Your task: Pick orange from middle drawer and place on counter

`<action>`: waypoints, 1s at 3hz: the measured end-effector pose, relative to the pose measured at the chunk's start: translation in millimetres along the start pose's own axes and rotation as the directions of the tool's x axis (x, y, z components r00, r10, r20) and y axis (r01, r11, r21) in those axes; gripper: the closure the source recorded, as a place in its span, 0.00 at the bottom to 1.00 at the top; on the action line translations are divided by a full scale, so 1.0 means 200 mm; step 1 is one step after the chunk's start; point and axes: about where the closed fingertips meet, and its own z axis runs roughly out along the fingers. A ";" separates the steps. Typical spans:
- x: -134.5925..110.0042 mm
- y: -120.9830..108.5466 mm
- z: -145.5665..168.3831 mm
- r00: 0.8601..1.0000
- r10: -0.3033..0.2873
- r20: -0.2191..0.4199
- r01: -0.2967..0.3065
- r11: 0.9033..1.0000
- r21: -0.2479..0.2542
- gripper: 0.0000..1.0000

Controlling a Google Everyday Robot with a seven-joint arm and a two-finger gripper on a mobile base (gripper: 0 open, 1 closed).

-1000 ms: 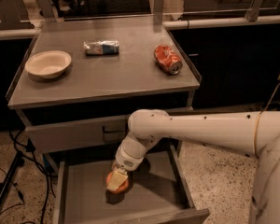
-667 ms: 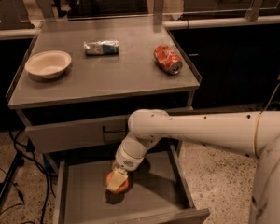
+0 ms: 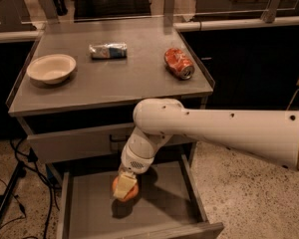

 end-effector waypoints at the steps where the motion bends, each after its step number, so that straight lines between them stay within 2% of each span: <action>1: 0.00 0.00 -0.01 1.000 -0.002 -0.001 0.002 1.000 0.001 1.00; 2: 0.01 0.00 0.02 1.000 0.009 0.006 -0.009 1.000 -0.024 1.00; 3: 0.01 -0.04 -0.20 1.000 0.021 0.004 -0.022 0.998 0.052 1.00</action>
Offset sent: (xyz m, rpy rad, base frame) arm 0.0018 0.0007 -0.0079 0.0225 0.0573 -0.0019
